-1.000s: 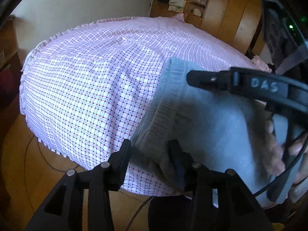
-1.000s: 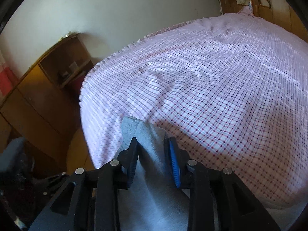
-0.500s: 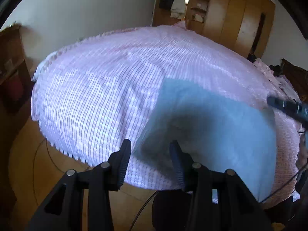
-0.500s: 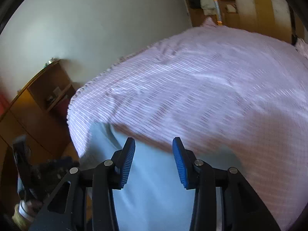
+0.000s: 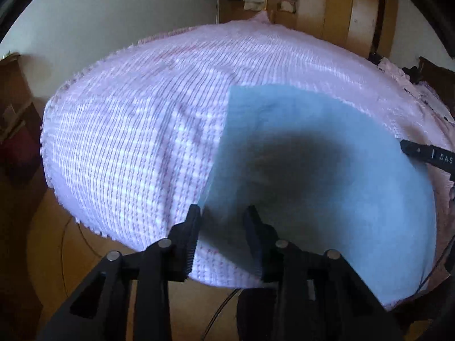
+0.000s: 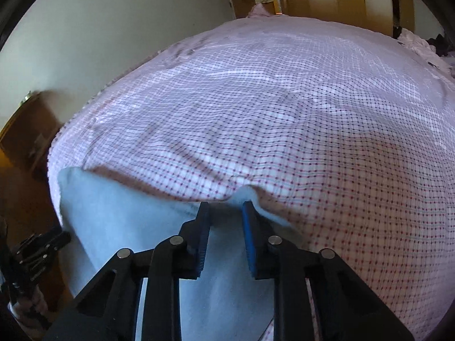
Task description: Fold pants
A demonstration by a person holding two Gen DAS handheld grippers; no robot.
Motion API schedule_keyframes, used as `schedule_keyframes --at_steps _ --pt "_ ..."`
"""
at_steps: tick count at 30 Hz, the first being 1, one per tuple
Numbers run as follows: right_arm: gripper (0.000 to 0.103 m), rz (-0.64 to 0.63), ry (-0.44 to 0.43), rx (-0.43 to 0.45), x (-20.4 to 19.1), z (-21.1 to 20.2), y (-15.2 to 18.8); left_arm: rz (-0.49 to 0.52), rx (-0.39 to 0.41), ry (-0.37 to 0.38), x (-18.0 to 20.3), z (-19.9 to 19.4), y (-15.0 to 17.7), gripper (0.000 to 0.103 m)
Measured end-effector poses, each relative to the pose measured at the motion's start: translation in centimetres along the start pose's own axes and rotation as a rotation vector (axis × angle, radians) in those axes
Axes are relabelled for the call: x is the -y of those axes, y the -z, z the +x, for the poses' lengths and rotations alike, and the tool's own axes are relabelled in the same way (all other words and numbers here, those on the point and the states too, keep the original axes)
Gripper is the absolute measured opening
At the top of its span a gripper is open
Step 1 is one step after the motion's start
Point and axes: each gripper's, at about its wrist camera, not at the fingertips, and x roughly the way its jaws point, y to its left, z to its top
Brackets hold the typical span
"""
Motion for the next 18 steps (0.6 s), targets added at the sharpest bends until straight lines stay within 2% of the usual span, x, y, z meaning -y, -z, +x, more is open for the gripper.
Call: schedule_keyframes --at_steps 2,5,9,11,14,16,18 --pt "0.014 0.015 -0.011 0.003 0.3 -0.4 0.0 -0.041 0.001 0.015 -0.6 -0.8 -0.1 0.034" --pt "0.015 0.038 -0.030 0.017 0.4 -2.3 0.1 -0.036 0.042 0.036 -0.4 -2.6 -0.7 0.034" --pt "0.030 0.064 -0.049 0.038 1.1 -5.7 1.5 0.016 0.103 0.106 1.6 -4.7 -2.5 0.034" --pt "0.033 0.096 -0.065 0.034 1.5 -6.8 2.3 0.031 0.123 0.148 2.6 -4.7 -3.6 0.034" --pt "0.034 0.122 -0.081 0.036 1.9 -7.4 3.2 0.040 0.130 0.172 3.8 -3.7 -5.0 0.034" --pt "0.034 0.090 -0.059 0.022 1.4 -6.8 2.7 0.052 0.137 0.183 4.5 -2.6 -6.2 0.034" --pt "0.034 0.070 0.007 -0.002 1.1 -5.4 1.5 0.062 0.141 0.175 4.9 -1.7 -6.7 0.034"
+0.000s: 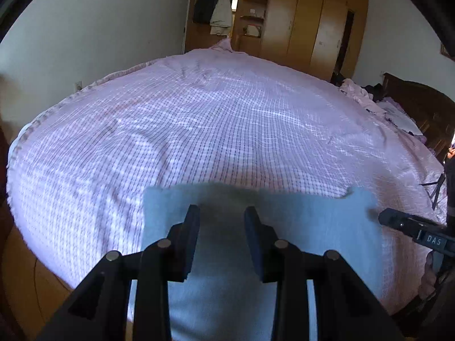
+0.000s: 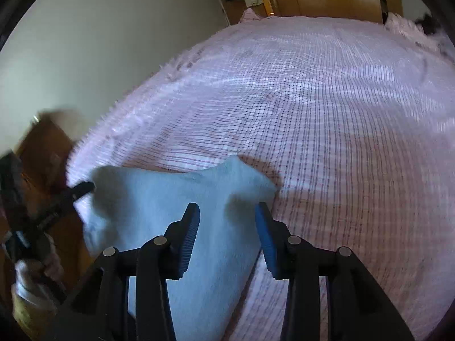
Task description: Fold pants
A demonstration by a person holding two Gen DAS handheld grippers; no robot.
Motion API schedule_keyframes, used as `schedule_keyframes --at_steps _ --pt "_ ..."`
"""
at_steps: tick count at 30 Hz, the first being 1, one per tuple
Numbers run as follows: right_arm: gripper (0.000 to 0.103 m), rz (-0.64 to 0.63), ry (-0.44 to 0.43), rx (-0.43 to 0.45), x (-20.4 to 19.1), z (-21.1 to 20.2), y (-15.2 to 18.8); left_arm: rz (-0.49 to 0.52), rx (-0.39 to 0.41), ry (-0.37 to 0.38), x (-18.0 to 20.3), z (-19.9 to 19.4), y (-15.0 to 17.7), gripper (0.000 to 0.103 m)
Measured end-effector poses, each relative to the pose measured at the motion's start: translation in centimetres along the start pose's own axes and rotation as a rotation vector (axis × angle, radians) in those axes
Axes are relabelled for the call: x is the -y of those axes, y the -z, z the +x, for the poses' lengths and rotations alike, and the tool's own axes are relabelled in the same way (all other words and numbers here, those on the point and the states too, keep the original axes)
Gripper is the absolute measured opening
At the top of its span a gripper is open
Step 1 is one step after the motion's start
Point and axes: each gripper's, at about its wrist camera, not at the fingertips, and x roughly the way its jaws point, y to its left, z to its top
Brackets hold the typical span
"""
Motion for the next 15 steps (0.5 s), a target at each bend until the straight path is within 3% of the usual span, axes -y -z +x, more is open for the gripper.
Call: schedule_keyframes --at_steps 3,8,15 --pt "0.033 0.044 0.085 -0.042 1.2 2.9 -1.3 0.004 -0.021 -0.059 -0.9 2.4 -0.5 0.034" --pt "0.033 0.087 0.034 -0.046 3.0 5.2 -1.3 0.003 -0.078 -0.041 -2.3 5.7 -0.5 0.035" --pt "0.035 0.165 -0.049 -0.021 3.8 2.0 -0.3 0.015 -0.100 -0.073 -1.3 3.9 -0.1 0.035"
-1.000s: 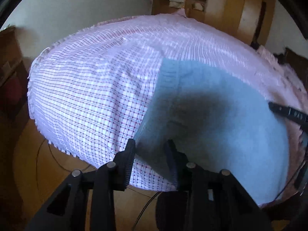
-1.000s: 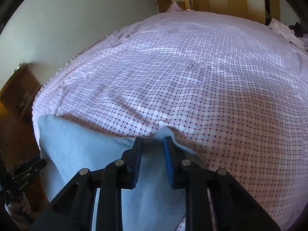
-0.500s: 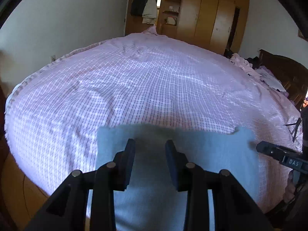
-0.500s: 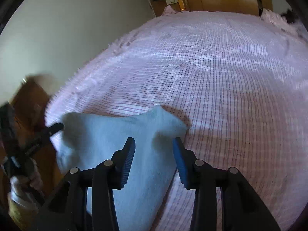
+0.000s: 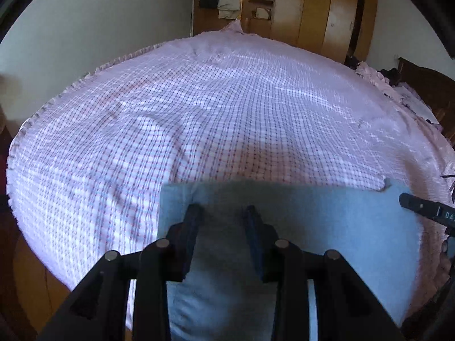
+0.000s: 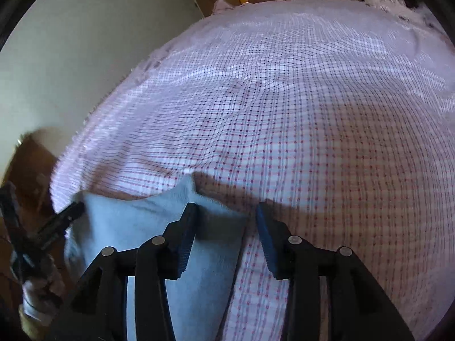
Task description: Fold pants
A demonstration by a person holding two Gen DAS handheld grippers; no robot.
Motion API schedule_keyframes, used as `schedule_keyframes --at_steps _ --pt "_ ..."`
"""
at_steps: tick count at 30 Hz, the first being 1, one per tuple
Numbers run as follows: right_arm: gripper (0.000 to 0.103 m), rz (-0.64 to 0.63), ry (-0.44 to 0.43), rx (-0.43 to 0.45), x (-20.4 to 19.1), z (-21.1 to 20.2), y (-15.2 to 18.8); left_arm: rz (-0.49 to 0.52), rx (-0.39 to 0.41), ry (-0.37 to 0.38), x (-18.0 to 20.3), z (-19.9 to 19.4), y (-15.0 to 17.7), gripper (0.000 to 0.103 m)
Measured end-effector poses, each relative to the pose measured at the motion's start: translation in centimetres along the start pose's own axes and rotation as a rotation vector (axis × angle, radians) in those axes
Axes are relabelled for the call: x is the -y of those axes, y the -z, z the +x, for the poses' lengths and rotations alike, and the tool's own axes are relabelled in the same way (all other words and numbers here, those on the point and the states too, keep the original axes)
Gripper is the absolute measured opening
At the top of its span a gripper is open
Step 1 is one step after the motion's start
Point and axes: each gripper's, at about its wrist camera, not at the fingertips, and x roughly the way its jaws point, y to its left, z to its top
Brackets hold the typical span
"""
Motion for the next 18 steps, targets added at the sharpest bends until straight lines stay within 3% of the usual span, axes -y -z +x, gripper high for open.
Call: schedule_keyframes --at_steps 7,11,18 --pt "0.036 -0.001 -0.058 -0.009 0.0 -4.0 3.3 0.005 -0.042 0.005 1.1 -2.9 2.6 0.035" --pt "0.036 0.059 -0.117 -0.042 0.3 -3.9 4.9 -0.003 -0.052 0.045 2.1 -3.8 4.4 0.035" --pt "0.037 0.146 -0.108 -0.107 0.9 -1.5 7.8 0.049 -0.092 0.049 4.0 -4.4 6.6 0.035"
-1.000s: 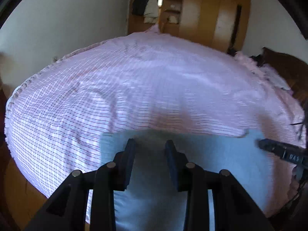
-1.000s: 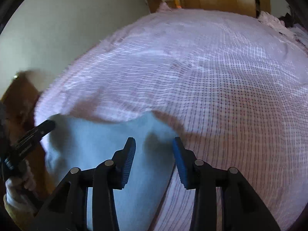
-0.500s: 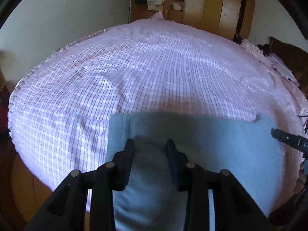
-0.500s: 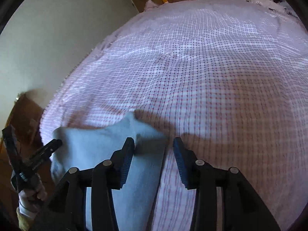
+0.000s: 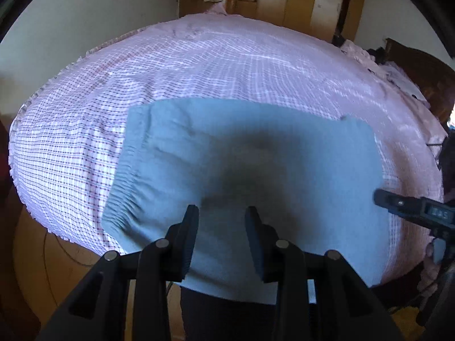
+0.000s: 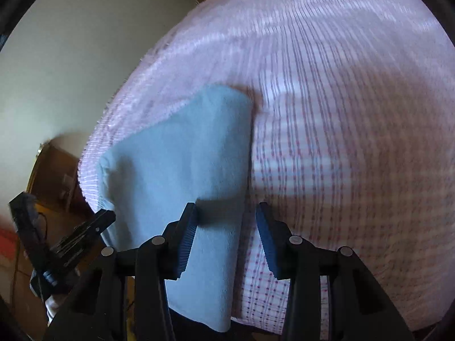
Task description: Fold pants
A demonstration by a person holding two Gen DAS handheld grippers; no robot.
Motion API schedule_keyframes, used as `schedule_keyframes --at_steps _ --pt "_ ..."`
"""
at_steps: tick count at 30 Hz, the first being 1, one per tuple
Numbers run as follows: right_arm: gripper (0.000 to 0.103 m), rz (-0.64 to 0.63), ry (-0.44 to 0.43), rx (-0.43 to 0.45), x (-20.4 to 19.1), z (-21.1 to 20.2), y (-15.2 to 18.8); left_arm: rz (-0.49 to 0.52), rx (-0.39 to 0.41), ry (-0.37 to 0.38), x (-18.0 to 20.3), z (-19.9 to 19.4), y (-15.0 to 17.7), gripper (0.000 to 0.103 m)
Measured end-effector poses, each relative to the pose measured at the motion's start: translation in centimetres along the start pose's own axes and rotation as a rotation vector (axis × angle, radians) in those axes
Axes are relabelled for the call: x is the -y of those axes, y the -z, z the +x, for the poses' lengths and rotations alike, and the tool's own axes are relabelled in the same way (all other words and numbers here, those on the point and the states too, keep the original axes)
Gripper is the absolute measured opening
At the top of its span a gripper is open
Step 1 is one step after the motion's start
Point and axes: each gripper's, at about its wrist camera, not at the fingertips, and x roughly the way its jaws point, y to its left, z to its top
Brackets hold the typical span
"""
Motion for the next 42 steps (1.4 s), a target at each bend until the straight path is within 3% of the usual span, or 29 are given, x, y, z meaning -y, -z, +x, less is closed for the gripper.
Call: schedule_keyframes --at_steps 3,6,10,20,22,24,27,36,42 --pt "0.038 0.001 -0.032 0.029 0.7 0.6 0.7 0.003 -0.023 0.007 0.2 0.6 0.3 0.035" --pt "0.039 -0.043 -0.018 -0.024 0.1 0.5 1.2 -0.023 -0.024 -0.001 -0.1 0.7 0.3 0.035" --pt "0.041 -0.005 -0.042 -0.063 -0.5 0.7 2.1 -0.050 -0.013 -0.002 -0.6 -0.1 0.3 0.035" --pt "0.040 0.005 -0.068 -0.007 -1.7 2.5 2.2 -0.029 0.008 -0.001 -0.1 -1.2 0.3 0.035" --pt "0.038 0.000 -0.064 -0.004 -1.7 2.2 2.5 -0.032 0.011 0.005 0.0 -1.1 0.3 0.035" --pt "0.023 0.000 -0.060 -0.007 -1.9 2.1 2.6 -0.033 0.009 0.008 0.1 -1.0 0.3 0.035" --pt "0.009 -0.015 -0.076 0.008 -2.4 1.2 2.6 -0.029 0.008 0.006 0.1 -0.9 0.3 0.035" --pt "0.005 -0.097 -0.141 0.069 -5.1 -2.4 2.3 -0.064 0.037 0.052 -0.7 -1.1 0.5 0.035" --pt "0.004 -0.211 -0.178 0.128 -7.4 -4.4 1.5 -0.033 0.016 0.043 -0.4 1.1 1.6 0.036"
